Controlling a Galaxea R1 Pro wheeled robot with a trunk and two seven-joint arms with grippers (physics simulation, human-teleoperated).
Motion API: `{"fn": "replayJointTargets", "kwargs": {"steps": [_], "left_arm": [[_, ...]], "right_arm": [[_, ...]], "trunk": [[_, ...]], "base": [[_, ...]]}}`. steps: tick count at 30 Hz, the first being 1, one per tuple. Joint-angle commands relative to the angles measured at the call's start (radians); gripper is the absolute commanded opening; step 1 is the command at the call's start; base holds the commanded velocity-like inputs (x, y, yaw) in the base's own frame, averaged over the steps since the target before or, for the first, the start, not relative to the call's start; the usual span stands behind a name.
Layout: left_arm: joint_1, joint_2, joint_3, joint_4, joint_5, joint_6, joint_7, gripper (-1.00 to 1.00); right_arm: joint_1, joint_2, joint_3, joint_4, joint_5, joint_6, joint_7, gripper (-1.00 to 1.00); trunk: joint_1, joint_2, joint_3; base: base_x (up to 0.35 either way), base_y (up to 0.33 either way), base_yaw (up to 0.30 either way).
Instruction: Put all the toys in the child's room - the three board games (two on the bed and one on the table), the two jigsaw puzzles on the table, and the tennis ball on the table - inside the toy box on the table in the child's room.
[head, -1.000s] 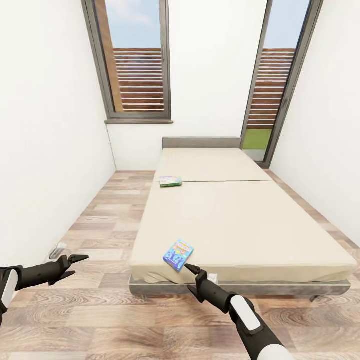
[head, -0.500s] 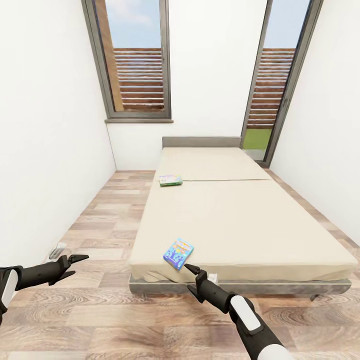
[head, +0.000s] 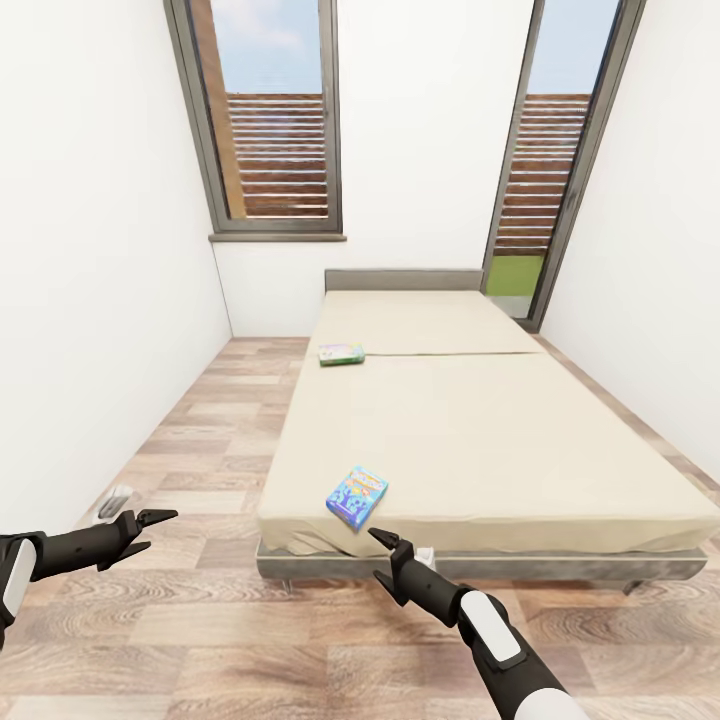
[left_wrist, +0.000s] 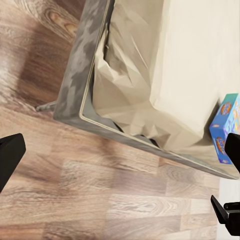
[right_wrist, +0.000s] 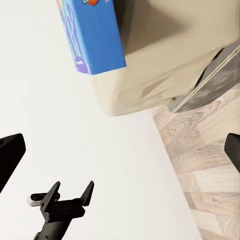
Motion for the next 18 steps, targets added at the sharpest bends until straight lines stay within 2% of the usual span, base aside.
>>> {"fn": "replayJointTargets", "kwargs": {"steps": [1,18], "left_arm": [[-0.001,0.000,0.001,0.000,0.003,0.008,-0.001,1.00],[-0.001,0.000,-0.001,0.000,0.002,0.000,0.000,1.00]], "right_arm": [[0.000,0.000,-0.003,0.000,-0.003,0.005,0.000,1.00],[0.000,0.000,-0.002,0.000,-0.003,0.004,0.000,1.00]], "trunk": [[0.004,-0.008,-0.004],[0.008,-0.015,-0.007]], "base": [[0.000,0.000,0.000],[0.008,0.009,0.000]]}}
